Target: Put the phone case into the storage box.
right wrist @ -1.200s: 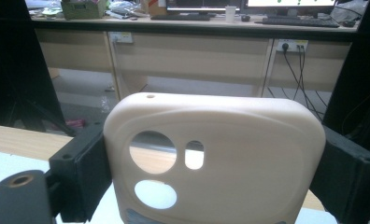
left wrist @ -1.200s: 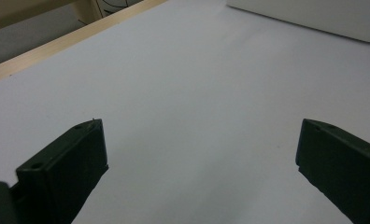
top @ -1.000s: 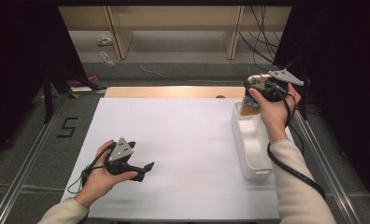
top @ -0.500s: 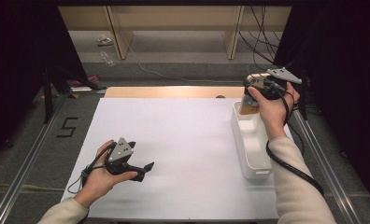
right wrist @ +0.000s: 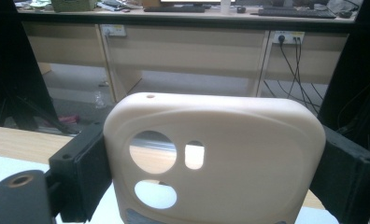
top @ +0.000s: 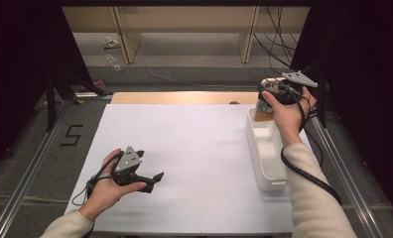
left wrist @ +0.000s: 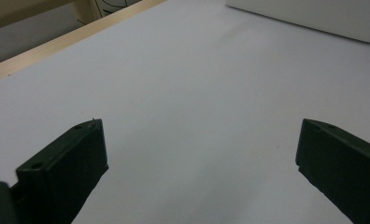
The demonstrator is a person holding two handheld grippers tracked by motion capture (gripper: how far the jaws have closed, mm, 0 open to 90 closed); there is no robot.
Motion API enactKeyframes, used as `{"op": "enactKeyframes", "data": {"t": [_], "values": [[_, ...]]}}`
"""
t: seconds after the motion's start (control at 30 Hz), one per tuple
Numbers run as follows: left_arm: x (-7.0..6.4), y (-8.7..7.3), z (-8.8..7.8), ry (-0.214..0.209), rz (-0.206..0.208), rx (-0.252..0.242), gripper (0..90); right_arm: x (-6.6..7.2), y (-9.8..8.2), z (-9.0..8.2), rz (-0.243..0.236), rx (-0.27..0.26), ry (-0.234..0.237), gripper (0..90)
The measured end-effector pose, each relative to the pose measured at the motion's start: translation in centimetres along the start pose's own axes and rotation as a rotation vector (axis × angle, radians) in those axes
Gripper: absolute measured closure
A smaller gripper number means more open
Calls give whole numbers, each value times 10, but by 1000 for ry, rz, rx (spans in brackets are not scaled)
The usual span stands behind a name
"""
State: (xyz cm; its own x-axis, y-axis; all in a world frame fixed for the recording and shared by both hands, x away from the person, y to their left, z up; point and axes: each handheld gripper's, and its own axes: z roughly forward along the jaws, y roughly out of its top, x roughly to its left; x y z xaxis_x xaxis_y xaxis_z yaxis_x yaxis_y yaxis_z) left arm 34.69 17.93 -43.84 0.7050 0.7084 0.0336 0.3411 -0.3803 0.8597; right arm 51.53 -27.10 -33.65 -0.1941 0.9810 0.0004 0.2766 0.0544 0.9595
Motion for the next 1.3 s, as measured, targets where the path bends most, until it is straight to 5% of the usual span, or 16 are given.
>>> {"op": "enactKeyframes", "data": {"t": [1.3], "values": [[0,0,0,-3,-3,2,16,0,-1,19,-5,37,-19,119]]}}
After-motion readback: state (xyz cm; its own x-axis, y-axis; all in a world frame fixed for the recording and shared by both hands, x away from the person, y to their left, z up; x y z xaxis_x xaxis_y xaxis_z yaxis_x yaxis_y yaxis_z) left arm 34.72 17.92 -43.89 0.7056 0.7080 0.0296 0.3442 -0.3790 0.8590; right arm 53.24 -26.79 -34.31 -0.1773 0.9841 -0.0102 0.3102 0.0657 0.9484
